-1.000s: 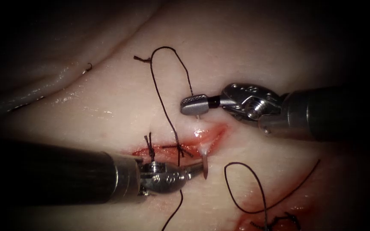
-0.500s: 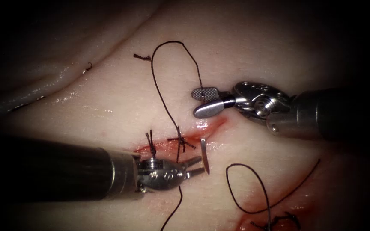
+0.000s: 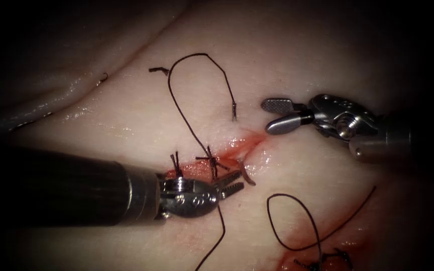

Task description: Wound Closure

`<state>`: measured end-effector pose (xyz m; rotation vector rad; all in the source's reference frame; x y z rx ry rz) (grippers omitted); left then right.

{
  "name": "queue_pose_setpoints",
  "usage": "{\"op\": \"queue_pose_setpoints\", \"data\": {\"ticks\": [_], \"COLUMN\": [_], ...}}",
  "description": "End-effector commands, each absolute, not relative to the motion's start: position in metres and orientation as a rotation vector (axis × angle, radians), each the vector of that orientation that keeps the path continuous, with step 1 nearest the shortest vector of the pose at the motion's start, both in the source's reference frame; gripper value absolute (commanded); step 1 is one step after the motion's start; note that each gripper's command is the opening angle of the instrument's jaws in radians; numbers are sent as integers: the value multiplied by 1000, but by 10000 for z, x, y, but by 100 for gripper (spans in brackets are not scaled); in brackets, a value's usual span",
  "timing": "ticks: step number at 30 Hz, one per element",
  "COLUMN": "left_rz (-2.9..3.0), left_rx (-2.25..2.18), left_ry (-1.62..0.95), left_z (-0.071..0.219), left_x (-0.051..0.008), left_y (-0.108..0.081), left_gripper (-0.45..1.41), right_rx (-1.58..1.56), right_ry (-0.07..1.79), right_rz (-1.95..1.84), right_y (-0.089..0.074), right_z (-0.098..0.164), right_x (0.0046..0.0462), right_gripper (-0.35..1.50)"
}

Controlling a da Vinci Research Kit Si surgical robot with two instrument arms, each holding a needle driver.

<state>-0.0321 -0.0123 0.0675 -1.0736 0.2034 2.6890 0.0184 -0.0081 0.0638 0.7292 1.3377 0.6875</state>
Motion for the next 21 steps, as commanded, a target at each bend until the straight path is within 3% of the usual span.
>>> {"op": "queue_pose_setpoints", "data": {"ticks": [1, 7, 9, 16, 18, 21], "left_rz": [2691, 2696, 2699, 2709, 2710, 2709], "left_rx": [-1081, -1086, -1089, -1083, -1083, -1088], "left_ry": [203, 202, 206, 233, 237, 244], "left_z": [678, 668, 667, 673, 677, 683], "left_x": [-326, -322, -322, -332, -333, -331], "left_y": [-126, -124, -123, -122, -121, -118], "left_gripper": [32, 71, 73, 47, 47, 20], "right_rx": [728, 716, 713, 710, 707, 706], "right_ry": [1339, 1342, 1343, 1344, 1343, 1348], "right_rz": [684, 669, 665, 663, 665, 669], "right_y": [-87, -97, -100, -102, -103, -103], "right_z": [648, 659, 661, 663, 663, 663], "right_x": [191, 190, 189, 189, 189, 189], "right_gripper": [128, 126, 126, 125, 123, 121]}}
